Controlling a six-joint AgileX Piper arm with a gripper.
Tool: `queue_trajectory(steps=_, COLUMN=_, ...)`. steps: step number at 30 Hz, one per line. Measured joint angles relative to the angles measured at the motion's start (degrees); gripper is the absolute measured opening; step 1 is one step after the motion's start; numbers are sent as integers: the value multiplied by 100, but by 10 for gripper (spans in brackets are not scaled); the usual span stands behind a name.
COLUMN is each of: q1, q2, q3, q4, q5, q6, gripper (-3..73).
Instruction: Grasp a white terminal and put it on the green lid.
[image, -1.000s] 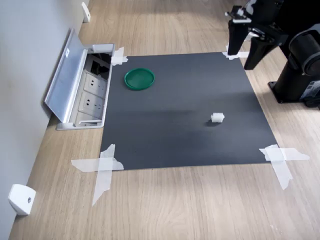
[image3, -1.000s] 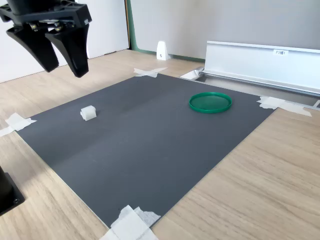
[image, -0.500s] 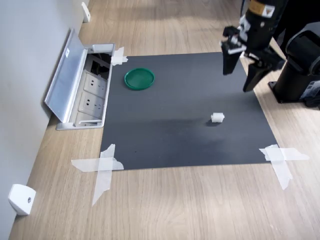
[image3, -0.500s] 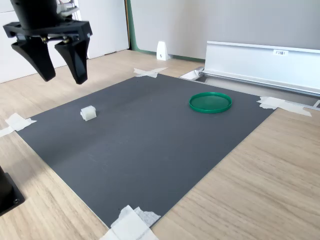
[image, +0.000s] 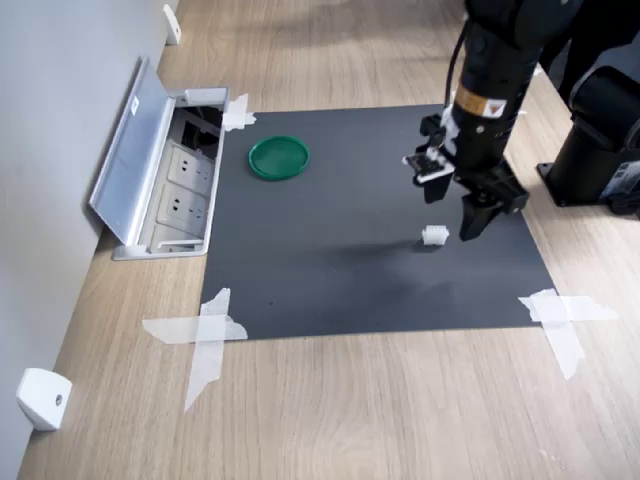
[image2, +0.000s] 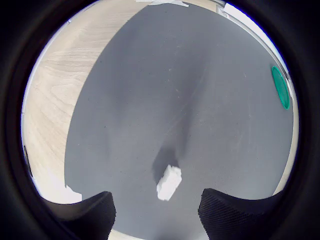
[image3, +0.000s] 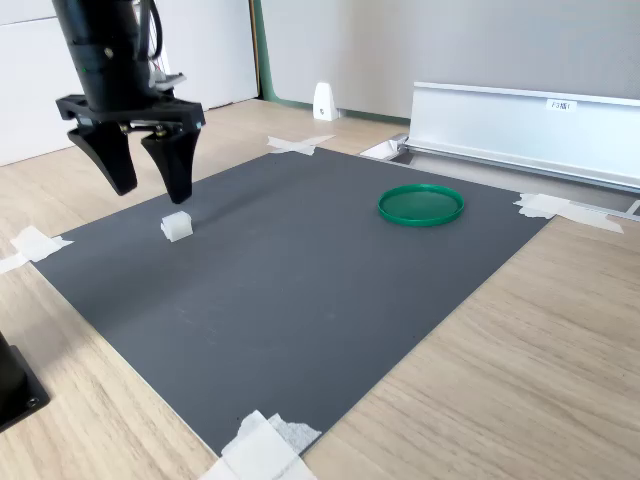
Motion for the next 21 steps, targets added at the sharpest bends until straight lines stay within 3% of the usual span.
queue_trajectory(steps=21, q1=0, q2=814, q3=-22, q4=0, q5=-429, q6=0, gripper=706)
